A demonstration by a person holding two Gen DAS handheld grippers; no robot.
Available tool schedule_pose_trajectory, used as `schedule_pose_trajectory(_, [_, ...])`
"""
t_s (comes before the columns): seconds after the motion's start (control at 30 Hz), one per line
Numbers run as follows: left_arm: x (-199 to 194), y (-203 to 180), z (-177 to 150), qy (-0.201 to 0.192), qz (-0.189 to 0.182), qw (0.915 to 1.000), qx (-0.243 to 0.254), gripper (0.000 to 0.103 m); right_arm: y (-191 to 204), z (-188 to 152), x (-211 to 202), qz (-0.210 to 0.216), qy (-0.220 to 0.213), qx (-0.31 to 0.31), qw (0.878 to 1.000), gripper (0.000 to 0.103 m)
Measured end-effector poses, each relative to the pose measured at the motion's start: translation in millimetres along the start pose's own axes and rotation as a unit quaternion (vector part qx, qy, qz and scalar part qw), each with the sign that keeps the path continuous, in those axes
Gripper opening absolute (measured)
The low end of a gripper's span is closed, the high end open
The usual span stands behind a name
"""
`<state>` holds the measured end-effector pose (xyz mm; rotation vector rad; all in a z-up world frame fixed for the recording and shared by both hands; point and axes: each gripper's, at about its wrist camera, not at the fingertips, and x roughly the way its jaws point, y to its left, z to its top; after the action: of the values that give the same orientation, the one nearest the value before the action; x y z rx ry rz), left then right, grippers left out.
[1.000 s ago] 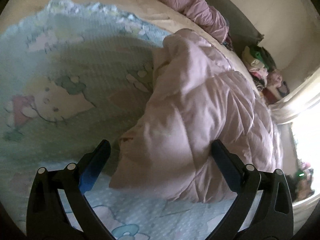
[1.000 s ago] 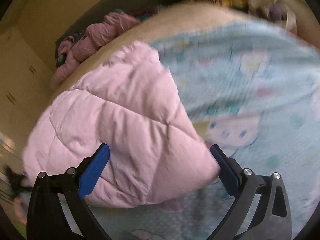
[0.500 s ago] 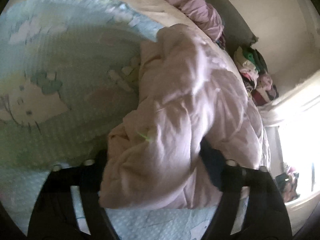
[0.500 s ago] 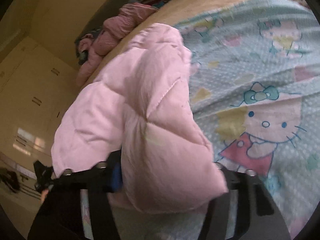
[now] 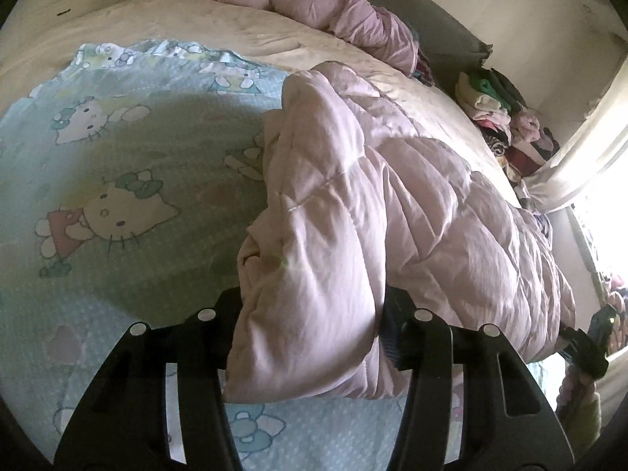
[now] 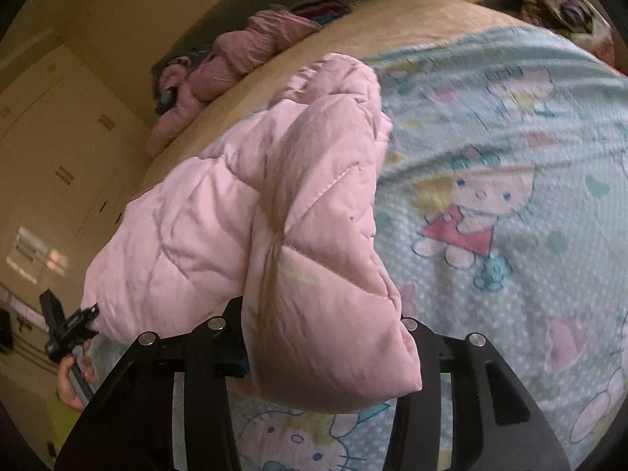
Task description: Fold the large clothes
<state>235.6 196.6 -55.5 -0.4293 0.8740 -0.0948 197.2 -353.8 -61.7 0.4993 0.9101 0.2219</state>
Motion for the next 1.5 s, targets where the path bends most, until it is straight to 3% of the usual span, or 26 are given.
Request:
schedule_pose_trajectory(0.1, [0.8,-2.5,0.1,0.001,0.000,1.0000,-0.002,0.044,1.6,-0.9,4.9,-0.022,0.002,0.002,1.000,0.048])
schedule_pose_trajectory(0.37, [1.0,-3.4,0.3,0.001,0.001,1.0000,0.000,0.044,7.8,0.7,7.3,-0.080,-0.005,0.007,0.997,0.077])
schedule_pose_trajectory(0.53, [0.2,-4.0,0.2,0.001,0.000,1.0000,-0.001,0.045,11.3,-3.4,0.3,-0.105,-0.014,0.008,0.994,0.085])
schedule_pose_trajectory(0.9, [-11.7,-0.6,-8.3,0.002,-0.004,1.0000,0.004,0.053,29.7,-6.6,-30.1,-0.133,-0.045,-0.016,0.990,0.093])
schedule_pose_trajectory(1.0, [-21.4,0.1,-9.5,-0.002,0.005,0.9999,0.011,0.062,39.9,-10.5,-41.2,-0.136,-0.058,-0.024,0.989,0.097])
schedule_pose_trajectory(1.1, [-40.5,-1.5,-11.4,-0.023,0.013,0.9994,0.024,0.069,53.3,-17.5,-56.2,-0.133,-0.078,-0.037,0.987,0.099])
schedule_pose_trajectory(1.27, [-87.1,-13.7,-15.5,-0.068,0.027,0.9954,0.062,0.093,93.9,-35.8,-85.5,-0.128,-0.108,-0.087,0.982,0.099])
schedule_pose_trajectory(1.5, [-148.6,-41.8,-33.7,-0.114,0.047,0.9871,0.102,0.094,143.3,-75.5,-123.8,-0.098,-0.148,-0.127,0.976,0.099])
